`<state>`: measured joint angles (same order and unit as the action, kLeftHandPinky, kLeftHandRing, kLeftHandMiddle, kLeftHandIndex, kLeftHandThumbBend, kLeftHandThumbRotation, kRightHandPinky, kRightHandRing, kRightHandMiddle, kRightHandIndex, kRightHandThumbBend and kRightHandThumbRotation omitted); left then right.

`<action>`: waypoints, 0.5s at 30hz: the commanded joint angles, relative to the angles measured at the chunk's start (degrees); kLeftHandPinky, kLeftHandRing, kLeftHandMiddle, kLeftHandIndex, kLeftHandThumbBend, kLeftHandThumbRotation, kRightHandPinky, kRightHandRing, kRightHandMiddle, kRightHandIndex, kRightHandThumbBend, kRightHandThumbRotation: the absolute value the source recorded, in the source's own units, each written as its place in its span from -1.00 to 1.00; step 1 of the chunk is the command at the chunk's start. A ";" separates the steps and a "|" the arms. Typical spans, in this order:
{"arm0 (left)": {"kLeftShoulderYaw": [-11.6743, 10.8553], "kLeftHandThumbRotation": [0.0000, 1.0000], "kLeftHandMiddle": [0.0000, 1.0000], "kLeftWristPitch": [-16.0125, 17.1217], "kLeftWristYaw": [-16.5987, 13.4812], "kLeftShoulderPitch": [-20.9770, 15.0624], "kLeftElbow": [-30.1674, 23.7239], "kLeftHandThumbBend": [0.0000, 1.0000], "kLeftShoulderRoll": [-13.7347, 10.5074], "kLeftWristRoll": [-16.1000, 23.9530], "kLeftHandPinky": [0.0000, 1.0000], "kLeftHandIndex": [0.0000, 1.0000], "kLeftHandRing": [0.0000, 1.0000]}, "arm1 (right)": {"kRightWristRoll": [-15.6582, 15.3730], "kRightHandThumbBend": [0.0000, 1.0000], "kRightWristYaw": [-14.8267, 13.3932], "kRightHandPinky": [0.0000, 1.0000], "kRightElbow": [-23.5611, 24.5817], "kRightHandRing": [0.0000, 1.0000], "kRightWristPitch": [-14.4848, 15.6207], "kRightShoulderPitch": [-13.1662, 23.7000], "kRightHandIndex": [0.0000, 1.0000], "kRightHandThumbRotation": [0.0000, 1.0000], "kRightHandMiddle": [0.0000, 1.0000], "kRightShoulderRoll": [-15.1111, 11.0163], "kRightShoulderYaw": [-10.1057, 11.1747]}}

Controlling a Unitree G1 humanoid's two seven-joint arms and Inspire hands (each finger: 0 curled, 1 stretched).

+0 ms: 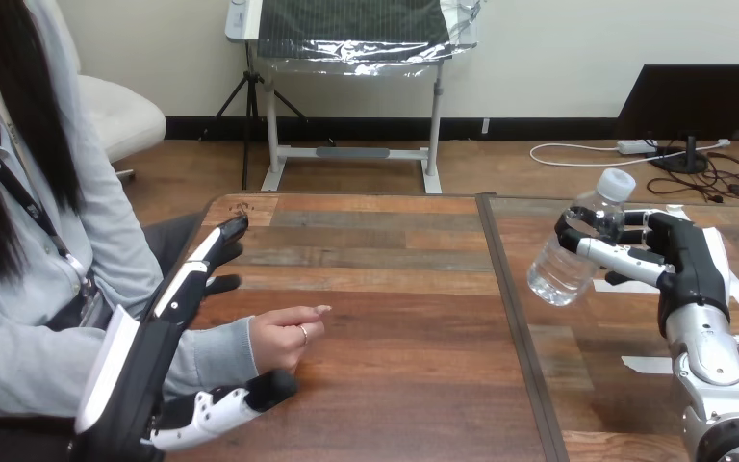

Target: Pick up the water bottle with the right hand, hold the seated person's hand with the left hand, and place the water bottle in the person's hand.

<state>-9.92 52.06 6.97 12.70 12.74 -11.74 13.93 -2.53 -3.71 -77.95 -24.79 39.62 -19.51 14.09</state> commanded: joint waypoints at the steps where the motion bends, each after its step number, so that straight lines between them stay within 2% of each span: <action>1: -2.65 0.30 0.86 -2.67 -3.74 -2.33 -6.05 1.00 -2.21 5.89 0.63 0.83 0.80 | 1.36 0.64 1.35 -0.28 3.10 -0.16 -3.52 4.52 -0.05 -1.00 -0.04 0.92 0.64; 8: -3.09 0.13 0.85 -7.22 -5.11 -2.17 -9.54 1.00 -5.00 11.63 0.65 0.83 0.78 | 3.01 0.61 4.14 -0.28 3.42 -0.17 -5.10 4.66 -0.05 -1.00 -0.06 1.36 1.39; 15: -3.03 -0.08 0.84 -12.92 -3.36 -2.60 -13.20 1.00 -9.45 15.31 0.67 0.84 0.79 | 4.09 0.62 5.16 -0.31 3.88 -0.19 -5.91 4.87 -0.07 -1.00 -0.09 1.80 1.43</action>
<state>-12.38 42.01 3.08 12.92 4.83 -17.37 27.14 0.20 1.06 -77.88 -27.66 39.63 -18.16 14.56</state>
